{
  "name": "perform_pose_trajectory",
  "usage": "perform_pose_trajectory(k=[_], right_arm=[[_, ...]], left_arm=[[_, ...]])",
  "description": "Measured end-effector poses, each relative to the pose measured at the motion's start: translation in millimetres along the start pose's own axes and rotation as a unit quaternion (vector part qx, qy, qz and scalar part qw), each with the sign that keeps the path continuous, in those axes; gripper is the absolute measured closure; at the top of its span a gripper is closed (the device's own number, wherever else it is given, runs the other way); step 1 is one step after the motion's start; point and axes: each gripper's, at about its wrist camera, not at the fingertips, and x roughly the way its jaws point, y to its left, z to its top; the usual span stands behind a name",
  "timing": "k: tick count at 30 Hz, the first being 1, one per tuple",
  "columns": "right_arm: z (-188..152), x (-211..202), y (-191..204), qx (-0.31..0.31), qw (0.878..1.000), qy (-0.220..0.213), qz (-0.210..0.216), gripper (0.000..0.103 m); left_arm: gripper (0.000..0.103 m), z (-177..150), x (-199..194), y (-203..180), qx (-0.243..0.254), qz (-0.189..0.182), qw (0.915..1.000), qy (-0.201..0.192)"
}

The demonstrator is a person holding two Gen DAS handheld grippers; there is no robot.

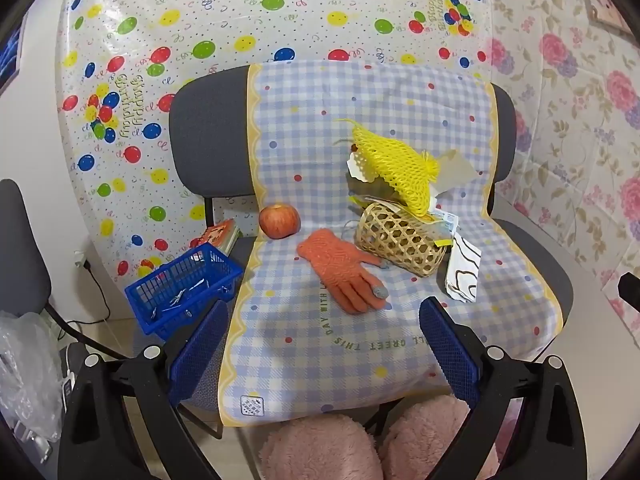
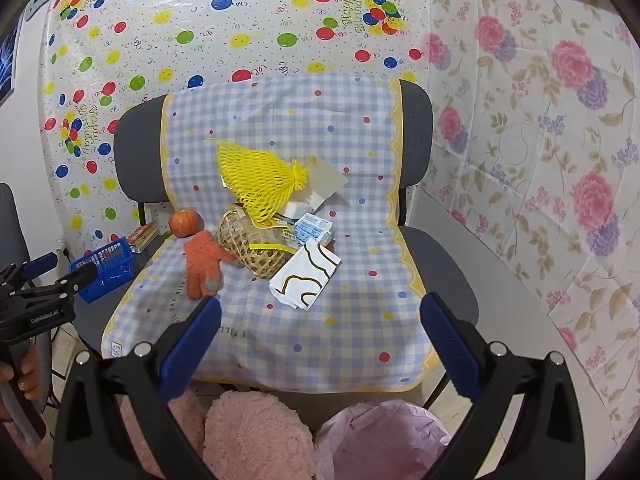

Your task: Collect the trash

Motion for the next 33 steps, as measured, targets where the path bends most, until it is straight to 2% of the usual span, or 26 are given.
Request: perform_pose_trajectory(k=[33], right_arm=[[0.3,3.1,-2.6,0.0,1.0,-0.001,0.001,0.006]], left_arm=[[0.008,-0.9,-0.7,0.5,0.0,0.002,1.0,0.0]])
